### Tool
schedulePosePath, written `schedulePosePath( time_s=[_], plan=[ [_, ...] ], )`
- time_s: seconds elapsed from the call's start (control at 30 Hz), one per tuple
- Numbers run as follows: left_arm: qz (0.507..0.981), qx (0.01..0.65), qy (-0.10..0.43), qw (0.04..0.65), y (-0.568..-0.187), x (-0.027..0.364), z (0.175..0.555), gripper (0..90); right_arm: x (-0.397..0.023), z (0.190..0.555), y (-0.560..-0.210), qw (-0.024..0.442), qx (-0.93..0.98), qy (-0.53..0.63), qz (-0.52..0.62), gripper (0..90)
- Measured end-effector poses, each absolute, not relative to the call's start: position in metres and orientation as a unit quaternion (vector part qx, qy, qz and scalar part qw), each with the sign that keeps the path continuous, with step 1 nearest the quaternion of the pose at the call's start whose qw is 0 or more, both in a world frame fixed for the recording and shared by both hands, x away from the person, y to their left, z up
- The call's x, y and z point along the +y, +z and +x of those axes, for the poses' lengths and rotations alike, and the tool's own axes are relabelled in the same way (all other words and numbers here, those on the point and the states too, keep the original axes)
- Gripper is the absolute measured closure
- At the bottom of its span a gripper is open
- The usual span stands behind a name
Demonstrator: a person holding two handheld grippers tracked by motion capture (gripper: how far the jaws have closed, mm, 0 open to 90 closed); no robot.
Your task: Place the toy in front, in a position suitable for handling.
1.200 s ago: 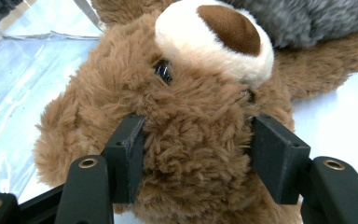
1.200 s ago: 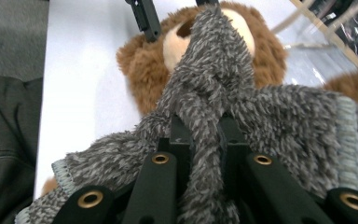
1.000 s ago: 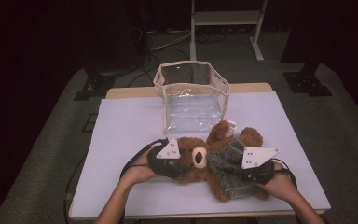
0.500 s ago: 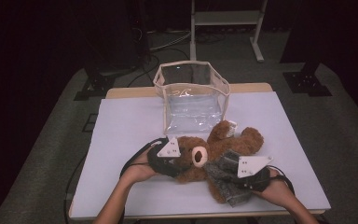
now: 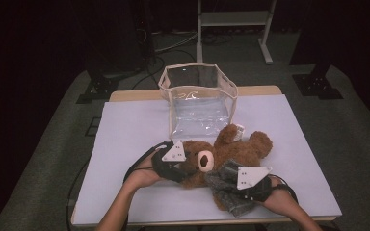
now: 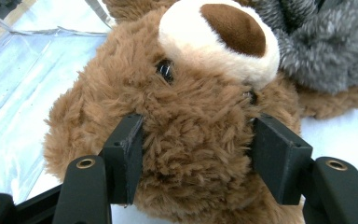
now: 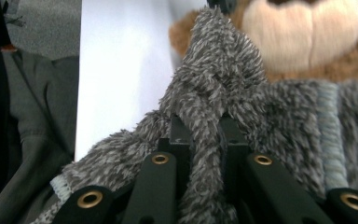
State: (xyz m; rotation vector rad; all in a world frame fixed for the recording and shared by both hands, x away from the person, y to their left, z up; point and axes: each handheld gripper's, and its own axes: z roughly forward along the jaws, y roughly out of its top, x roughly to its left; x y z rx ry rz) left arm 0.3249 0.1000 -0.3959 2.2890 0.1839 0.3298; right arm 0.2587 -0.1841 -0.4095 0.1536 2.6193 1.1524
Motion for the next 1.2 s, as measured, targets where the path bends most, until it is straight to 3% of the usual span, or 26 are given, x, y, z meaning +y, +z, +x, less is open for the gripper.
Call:
schedulePosePath(
  time_s=[0.17, 0.43, 0.63, 0.87, 1.2],
  plan=[
    [0.904, 0.078, 0.128, 0.401, -0.396, 0.099, 0.325, 38.6, -0.198, 0.255, -0.408, 0.127, 0.901, 0.409, 0.066, 79.0],
    [0.905, 0.075, 0.13, 0.398, -0.396, 0.1, 0.326, 38.4, -0.172, 0.255, -0.407, 0.124, 0.907, 0.401, 0.032, 79.0],
    [0.905, 0.075, 0.124, 0.399, -0.397, 0.101, 0.325, 38.5, -0.185, 0.255, -0.409, 0.12, 0.904, 0.408, 0.052, 79.0],
    [0.907, 0.067, 0.117, 0.398, -0.399, 0.102, 0.32, 37.6, -0.179, 0.264, -0.384, 0.154, 0.882, 0.441, 0.053, 79.0],
    [0.906, 0.065, 0.114, 0.402, -0.4, 0.104, 0.319, 37.9, -0.208, 0.259, -0.396, 0.157, 0.892, 0.419, 0.073, 79.0]
  ],
)
